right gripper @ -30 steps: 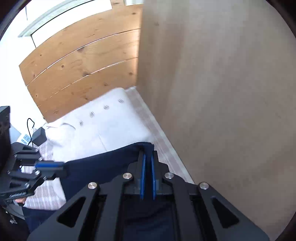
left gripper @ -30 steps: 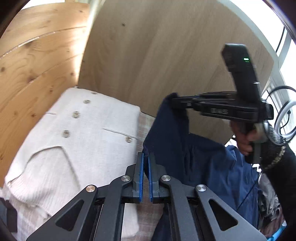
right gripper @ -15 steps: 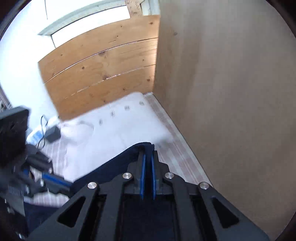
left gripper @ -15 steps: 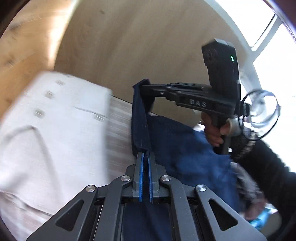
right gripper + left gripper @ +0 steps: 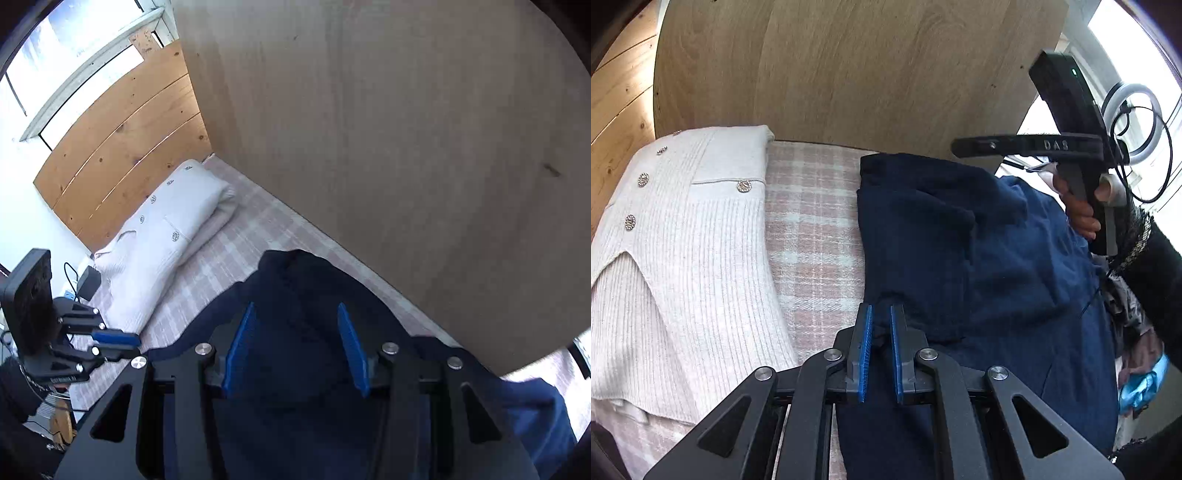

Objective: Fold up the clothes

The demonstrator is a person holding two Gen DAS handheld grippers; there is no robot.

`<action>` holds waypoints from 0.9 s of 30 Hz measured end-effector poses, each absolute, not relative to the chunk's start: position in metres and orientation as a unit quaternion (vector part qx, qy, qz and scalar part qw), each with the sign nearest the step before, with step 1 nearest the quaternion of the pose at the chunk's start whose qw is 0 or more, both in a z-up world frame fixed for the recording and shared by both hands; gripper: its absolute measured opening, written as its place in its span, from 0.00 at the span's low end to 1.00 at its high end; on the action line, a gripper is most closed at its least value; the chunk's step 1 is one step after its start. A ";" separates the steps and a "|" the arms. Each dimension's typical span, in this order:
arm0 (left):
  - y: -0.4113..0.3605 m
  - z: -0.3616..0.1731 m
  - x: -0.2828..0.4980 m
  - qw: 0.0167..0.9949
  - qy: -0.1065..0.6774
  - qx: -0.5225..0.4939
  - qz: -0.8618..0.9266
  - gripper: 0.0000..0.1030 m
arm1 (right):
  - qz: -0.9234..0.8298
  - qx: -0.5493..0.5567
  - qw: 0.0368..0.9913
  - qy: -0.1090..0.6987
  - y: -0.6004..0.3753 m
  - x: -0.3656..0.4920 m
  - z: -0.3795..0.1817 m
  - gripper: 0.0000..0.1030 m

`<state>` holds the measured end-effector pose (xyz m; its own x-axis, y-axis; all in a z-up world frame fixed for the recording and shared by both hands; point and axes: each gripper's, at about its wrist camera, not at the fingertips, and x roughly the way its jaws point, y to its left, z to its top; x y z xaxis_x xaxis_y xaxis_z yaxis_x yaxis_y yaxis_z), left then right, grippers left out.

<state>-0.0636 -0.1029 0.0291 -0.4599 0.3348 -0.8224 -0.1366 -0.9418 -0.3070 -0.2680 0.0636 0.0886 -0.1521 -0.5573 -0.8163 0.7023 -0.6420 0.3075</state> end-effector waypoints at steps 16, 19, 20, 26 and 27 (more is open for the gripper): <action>-0.089 0.014 -0.046 0.176 -0.014 -0.490 0.854 0.22 | -0.712 0.548 0.418 0.134 -0.009 -0.276 0.059 0.03; -0.079 0.013 -0.052 0.182 0.006 -0.484 0.856 0.24 | -0.729 0.533 0.407 0.141 -0.008 -0.276 0.067 0.03; -0.076 0.010 -0.054 0.186 0.011 -0.487 0.854 0.17 | -0.735 0.527 0.403 0.143 -0.008 -0.276 0.070 0.03; -0.078 0.003 -0.058 0.189 0.004 -0.497 0.847 0.09 | -0.757 0.512 0.367 0.176 -0.013 -0.276 0.075 0.04; -0.081 0.003 -0.059 0.185 -0.003 -0.500 0.846 0.10 | -0.757 0.510 0.360 0.194 -0.017 -0.274 0.073 0.05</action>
